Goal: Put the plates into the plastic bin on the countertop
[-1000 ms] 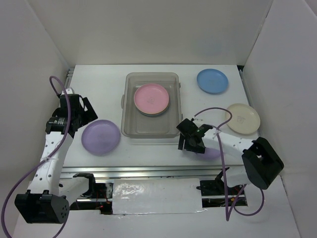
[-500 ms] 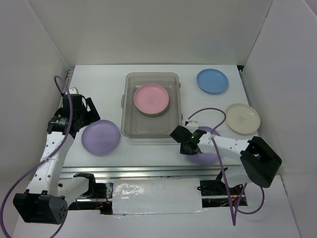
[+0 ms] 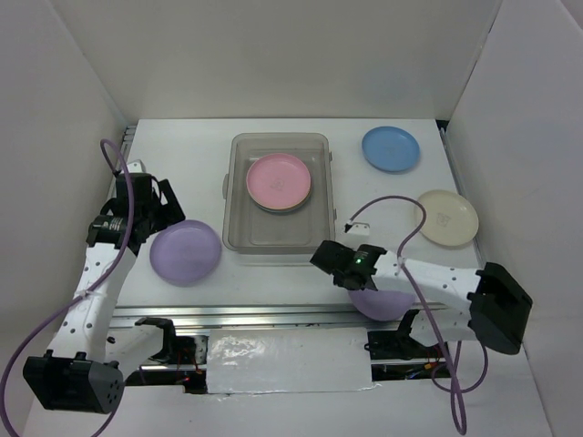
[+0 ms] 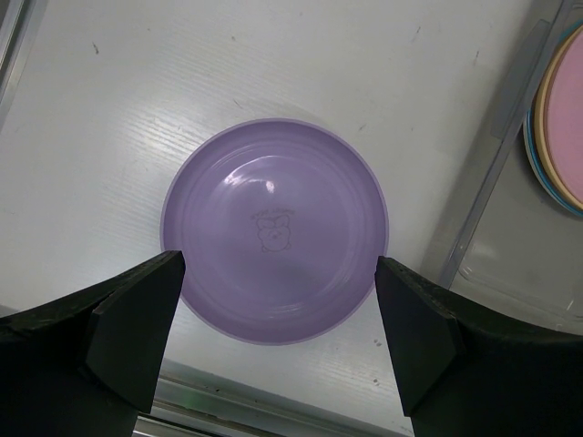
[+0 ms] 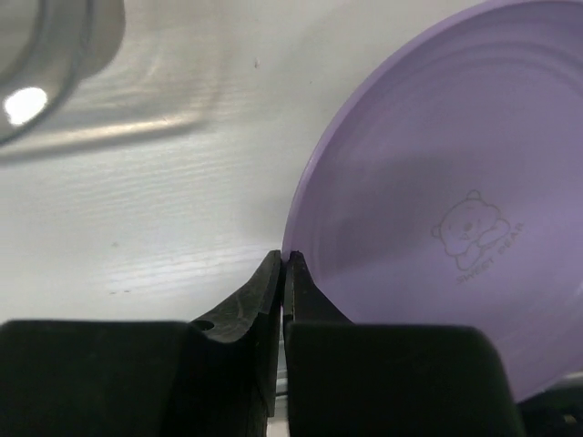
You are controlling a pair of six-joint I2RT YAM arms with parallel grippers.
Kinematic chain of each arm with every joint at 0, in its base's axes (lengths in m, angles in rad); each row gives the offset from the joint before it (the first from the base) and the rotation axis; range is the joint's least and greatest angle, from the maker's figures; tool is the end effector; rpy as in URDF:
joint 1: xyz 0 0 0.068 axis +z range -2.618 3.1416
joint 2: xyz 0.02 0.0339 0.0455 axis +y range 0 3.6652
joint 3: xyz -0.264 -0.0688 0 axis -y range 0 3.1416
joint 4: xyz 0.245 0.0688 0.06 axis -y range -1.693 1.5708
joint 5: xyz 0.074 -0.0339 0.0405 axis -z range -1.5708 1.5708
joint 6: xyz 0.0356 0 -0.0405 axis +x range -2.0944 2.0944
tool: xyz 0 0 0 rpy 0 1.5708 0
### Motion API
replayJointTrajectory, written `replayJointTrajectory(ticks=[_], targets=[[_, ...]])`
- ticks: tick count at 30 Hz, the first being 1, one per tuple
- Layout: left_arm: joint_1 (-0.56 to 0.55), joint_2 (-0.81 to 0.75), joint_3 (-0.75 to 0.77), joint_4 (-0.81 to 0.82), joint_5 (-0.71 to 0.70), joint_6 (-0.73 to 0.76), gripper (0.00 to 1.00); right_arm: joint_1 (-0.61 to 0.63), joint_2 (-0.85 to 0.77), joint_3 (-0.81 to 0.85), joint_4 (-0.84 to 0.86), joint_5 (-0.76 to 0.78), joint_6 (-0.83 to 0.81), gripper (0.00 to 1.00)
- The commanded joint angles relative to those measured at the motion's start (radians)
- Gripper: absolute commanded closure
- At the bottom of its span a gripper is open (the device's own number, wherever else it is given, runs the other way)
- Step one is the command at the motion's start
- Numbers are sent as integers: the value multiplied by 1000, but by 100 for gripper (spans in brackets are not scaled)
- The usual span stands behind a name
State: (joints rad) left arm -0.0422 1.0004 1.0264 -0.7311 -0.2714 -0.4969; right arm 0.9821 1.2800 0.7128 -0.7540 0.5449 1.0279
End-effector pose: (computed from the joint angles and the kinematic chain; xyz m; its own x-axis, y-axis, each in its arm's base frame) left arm 0.2035 0.0010 0.3319 -0.4914 -0.4389 -0.7523 -0.4523 0.8667 -0.2103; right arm 0.1314 0.1636 0.1842 -0.8261 0.0814 -0.5577 0.1300 0.9904 -0.0480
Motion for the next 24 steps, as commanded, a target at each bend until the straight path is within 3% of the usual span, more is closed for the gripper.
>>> replayJointTrajectory(ticks=[1,5,10,13,16,20,21,24], targets=[[-8,-25,-5,29,-14,15,1,3,-94,91,-132,110,136,100],[-13,-39,-5,21,-54,1,1,-32,-139,238,-269,185,150,100],[-13,-72,-5,-2,-132,-55,1,-91,-124,420,-252,196,-53,100],[-13,-89,-5,-13,-178,-74,1,-103,-4,651,-226,175,-230,100],[-12,-106,-9,-13,-198,-84,1,-103,242,874,-183,75,-499,100],[-8,-97,-14,-13,-198,-85,1,-112,554,1225,-257,41,-620,100],[-8,-91,-14,-10,-196,-85,1,-112,612,1383,-286,41,-629,100],[-8,-82,-15,-10,-190,-80,1,-109,798,1543,-286,67,-715,100]])
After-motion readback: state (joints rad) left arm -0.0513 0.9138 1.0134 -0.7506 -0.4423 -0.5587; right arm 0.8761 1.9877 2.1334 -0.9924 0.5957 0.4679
